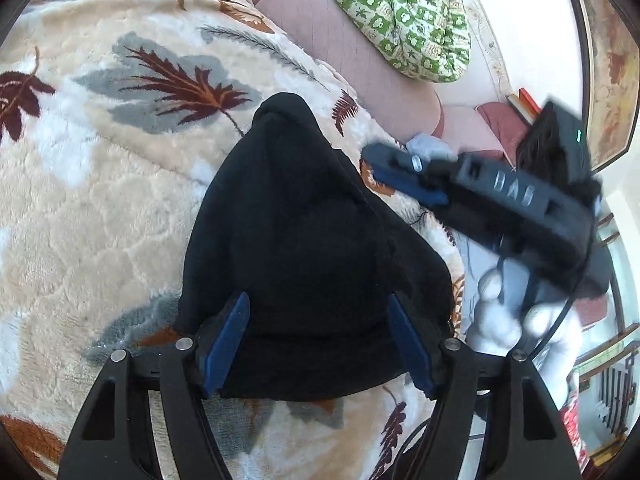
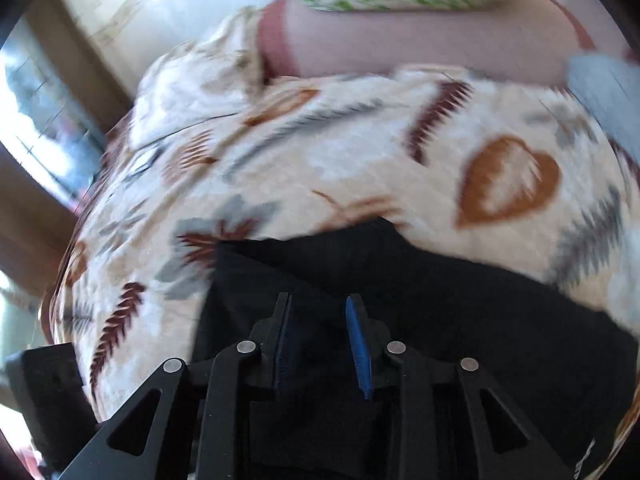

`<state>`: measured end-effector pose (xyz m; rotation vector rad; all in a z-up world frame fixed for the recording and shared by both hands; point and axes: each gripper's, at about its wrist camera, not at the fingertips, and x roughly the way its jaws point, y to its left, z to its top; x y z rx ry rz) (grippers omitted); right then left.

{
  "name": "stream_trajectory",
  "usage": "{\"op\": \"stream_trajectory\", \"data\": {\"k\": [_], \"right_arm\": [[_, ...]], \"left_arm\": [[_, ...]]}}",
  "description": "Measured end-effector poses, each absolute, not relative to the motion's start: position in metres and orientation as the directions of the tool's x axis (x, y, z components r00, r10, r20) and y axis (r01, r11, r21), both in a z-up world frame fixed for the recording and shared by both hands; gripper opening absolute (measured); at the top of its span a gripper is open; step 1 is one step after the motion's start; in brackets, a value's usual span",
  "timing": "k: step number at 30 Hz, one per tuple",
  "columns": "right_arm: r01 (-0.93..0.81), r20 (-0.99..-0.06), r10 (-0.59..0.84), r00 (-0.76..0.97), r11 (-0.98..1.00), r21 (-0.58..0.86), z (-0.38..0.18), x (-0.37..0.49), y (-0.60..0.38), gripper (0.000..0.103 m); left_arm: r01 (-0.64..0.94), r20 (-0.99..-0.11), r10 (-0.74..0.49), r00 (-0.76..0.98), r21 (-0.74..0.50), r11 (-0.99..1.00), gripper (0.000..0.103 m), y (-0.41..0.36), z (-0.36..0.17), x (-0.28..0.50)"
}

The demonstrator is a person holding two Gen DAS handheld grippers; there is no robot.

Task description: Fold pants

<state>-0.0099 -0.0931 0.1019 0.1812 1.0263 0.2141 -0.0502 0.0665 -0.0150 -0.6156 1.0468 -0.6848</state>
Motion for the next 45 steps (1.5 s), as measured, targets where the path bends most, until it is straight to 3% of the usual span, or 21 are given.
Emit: {"op": "stream_trajectory", "data": {"k": [4, 6, 9, 10, 11, 13, 15, 22, 29, 35, 40, 45], "right_arm": [[-0.187, -0.835, 0.392, 0.385, 0.920, 0.345, 0.086, 0.024, -0.052, 0.029], [-0.154, -0.870, 0.346, 0.351, 0.938, 0.311, 0.066, 0.046, -0.044, 0.028], [-0.041, -0.915, 0.016, 0.404, 0.999, -0.001, 0.048, 0.071, -0.047, 0.025], [0.016, -0.883, -0.175, 0.436, 0.982, -0.187, 0.045, 0.076, -0.052, 0.028], [0.050, -0.866, -0.238, 0.440, 0.969, -0.241, 0.044, 0.078, -0.060, 0.031], [0.088, -0.895, -0.088, 0.438, 0.995, -0.055, 0.055, 0.070, -0.088, 0.031], [0.129, -0.866, 0.028, 0.500, 0.986, 0.105, 0.081, 0.043, -0.120, 0.031], [0.285, -0.783, 0.032, 0.621, 0.921, 0.264, 0.135, -0.090, -0.235, 0.038], [0.443, -0.759, -0.005, 0.651, 0.815, 0.374, 0.110, -0.213, -0.320, 0.040], [0.473, -0.730, 0.027, 0.682, 0.746, 0.469, 0.078, -0.244, -0.340, 0.041], [0.455, -0.688, 0.075, 0.722, 0.698, 0.553, 0.068, -0.244, -0.337, 0.056], [0.449, -0.665, 0.125, 0.736, 0.645, 0.618, 0.055, -0.254, -0.320, 0.056]], "left_arm": [[0.232, -0.552, -0.759, 0.344, -0.734, 0.639, 0.070, 0.067, -0.015, -0.054], [0.232, -0.567, -0.744, 0.353, -0.717, 0.657, 0.067, 0.069, -0.015, -0.056], [0.237, -0.552, -0.760, 0.344, -0.732, 0.639, 0.066, 0.072, -0.018, -0.055], [0.239, -0.548, -0.764, 0.340, -0.736, 0.634, 0.066, 0.073, -0.018, -0.055], [0.242, -0.546, -0.767, 0.336, -0.738, 0.631, 0.066, 0.074, -0.018, -0.055], [0.248, -0.539, -0.775, 0.329, -0.743, 0.622, 0.066, 0.077, -0.018, -0.055], [0.246, -0.534, -0.783, 0.320, -0.751, 0.613, 0.066, 0.080, -0.018, -0.053], [0.267, -0.566, -0.765, 0.308, -0.720, 0.641, 0.067, 0.085, 0.019, -0.050], [0.434, -0.630, -0.726, 0.275, -0.593, 0.679, 0.070, 0.028, 0.066, -0.034], [0.607, -0.685, -0.710, 0.163, -0.497, 0.620, 0.071, -0.082, 0.082, -0.032], [0.693, -0.714, -0.698, 0.055, -0.476, 0.541, 0.072, -0.175, 0.079, -0.024], [0.729, -0.768, -0.640, -0.026, -0.453, 0.514, 0.072, -0.240, 0.054, -0.014]]}}
